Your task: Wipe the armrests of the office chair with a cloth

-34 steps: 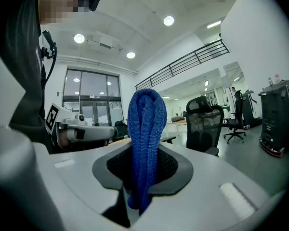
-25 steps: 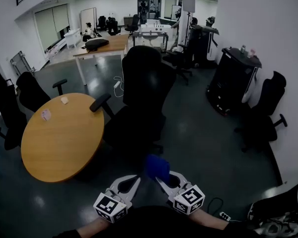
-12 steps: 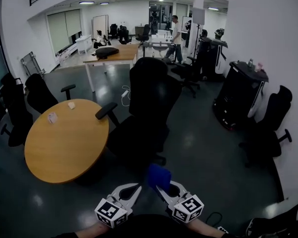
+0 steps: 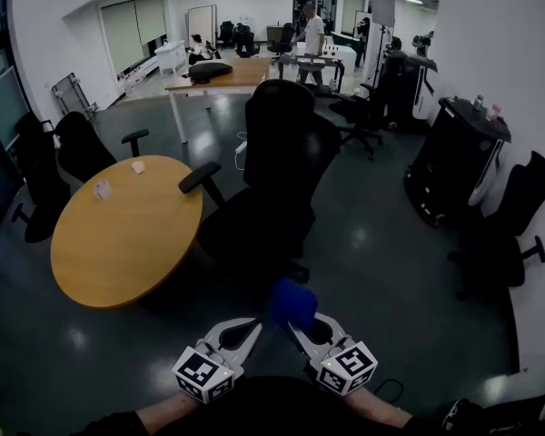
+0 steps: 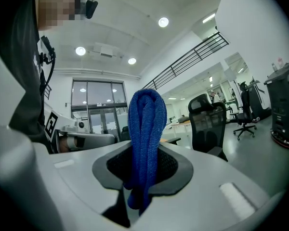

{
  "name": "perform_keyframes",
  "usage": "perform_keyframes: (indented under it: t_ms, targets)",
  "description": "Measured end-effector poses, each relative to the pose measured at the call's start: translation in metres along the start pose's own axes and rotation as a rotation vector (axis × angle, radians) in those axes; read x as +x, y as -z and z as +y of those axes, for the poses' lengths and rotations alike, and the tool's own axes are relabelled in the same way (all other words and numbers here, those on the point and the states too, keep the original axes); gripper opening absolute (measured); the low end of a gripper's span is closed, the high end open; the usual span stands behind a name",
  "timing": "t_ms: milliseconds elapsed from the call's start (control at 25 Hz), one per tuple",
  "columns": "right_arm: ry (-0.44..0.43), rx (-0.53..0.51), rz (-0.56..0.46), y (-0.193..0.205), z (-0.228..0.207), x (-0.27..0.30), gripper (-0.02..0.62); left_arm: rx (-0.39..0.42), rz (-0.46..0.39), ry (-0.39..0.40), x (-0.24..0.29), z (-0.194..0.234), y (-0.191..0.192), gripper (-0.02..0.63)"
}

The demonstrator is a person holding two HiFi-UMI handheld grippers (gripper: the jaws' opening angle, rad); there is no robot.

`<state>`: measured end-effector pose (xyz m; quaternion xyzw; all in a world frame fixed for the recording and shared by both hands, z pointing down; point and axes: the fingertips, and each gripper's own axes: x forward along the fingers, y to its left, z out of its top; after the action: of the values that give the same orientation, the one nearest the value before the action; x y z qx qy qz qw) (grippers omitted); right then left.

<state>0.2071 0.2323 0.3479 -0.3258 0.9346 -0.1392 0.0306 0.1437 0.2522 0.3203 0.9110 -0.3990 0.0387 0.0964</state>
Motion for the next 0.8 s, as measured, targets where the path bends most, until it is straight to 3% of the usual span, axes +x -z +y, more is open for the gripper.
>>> perform_keyframes:
  t_ms: [480,800]
  targets:
    - [-0.039,0.071,0.020,0.014,-0.031,-0.009,0.091,-0.024,0.045,-0.077,0.022,-0.005,0.010,0.014]
    - [-0.023,0.051,0.052,0.012,-0.049,0.034,0.091,-0.046,0.007,-0.032,0.044,0.041,0.015,0.014]
